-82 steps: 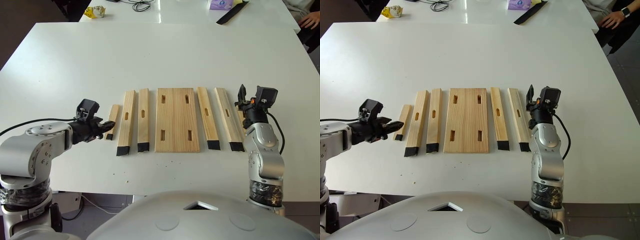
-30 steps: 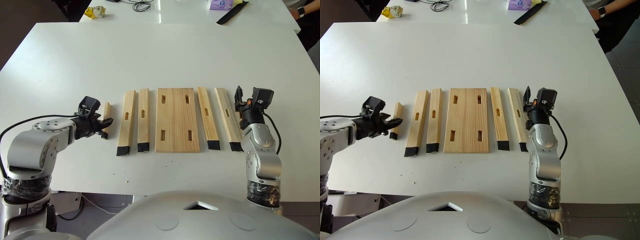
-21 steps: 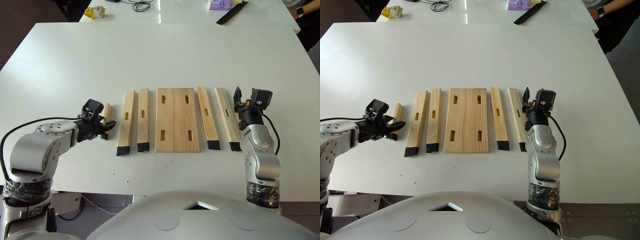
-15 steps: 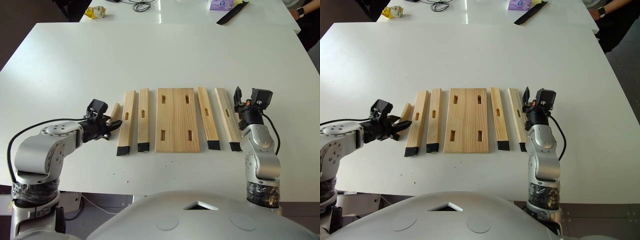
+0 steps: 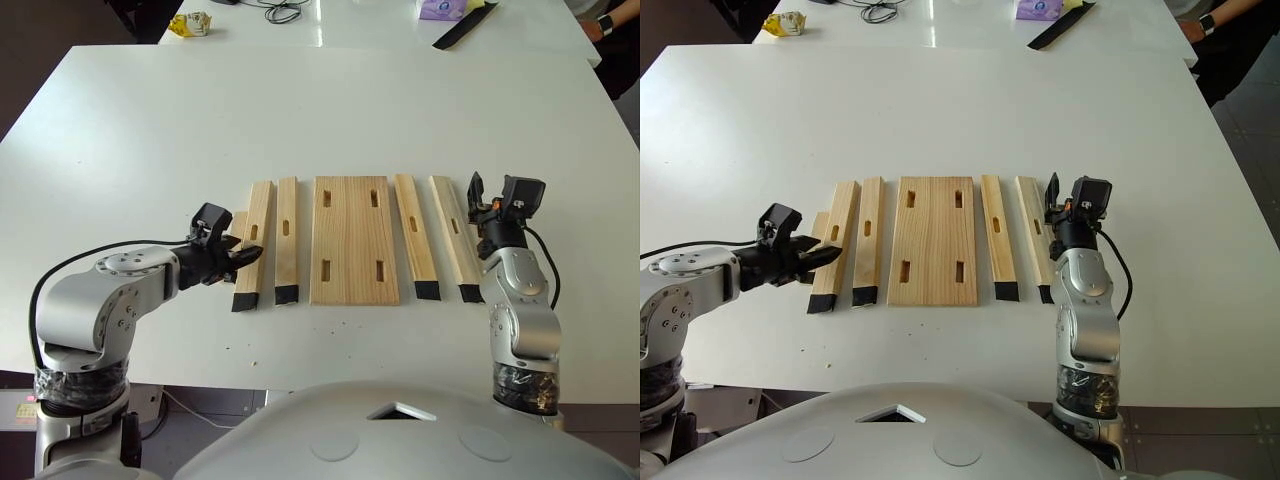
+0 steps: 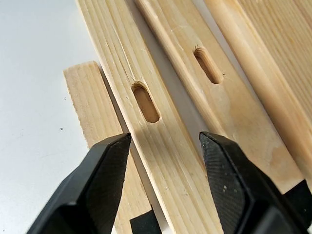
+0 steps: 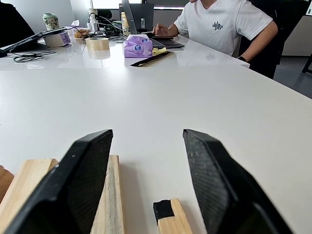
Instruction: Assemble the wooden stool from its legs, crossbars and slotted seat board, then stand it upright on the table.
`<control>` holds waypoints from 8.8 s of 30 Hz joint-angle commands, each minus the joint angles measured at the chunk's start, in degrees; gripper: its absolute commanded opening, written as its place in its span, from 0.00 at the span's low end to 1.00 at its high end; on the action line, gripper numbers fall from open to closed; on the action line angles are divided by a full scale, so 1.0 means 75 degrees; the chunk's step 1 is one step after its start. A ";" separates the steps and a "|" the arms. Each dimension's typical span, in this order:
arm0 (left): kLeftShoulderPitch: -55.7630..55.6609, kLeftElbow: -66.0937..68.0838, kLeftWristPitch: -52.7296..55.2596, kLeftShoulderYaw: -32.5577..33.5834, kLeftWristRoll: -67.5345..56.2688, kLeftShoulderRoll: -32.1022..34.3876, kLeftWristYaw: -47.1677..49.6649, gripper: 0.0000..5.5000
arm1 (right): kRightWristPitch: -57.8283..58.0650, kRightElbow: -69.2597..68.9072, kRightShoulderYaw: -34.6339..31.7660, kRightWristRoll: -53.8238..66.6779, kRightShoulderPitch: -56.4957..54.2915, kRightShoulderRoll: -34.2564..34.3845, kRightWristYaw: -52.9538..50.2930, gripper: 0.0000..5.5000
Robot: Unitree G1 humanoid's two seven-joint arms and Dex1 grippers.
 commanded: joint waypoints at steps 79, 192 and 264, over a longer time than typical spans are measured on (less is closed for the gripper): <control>-0.0348 0.0095 0.0827 0.0206 0.0229 0.0744 -0.0022 0.48 | -0.0039 -0.0266 0.0029 -0.0099 0.0339 0.0257 -0.0273 0.49; -0.3226 0.1706 -0.4757 -0.0431 -0.2808 -0.1440 -0.3589 0.24 | 0.3541 0.1138 -0.0582 0.6579 -0.4443 -0.4513 0.8321 0.49; -0.1978 0.1686 -0.5802 -0.2529 -0.0846 -0.0724 -0.3523 0.60 | 0.1926 0.1935 0.0920 0.4116 -0.5577 -0.5360 0.9473 0.24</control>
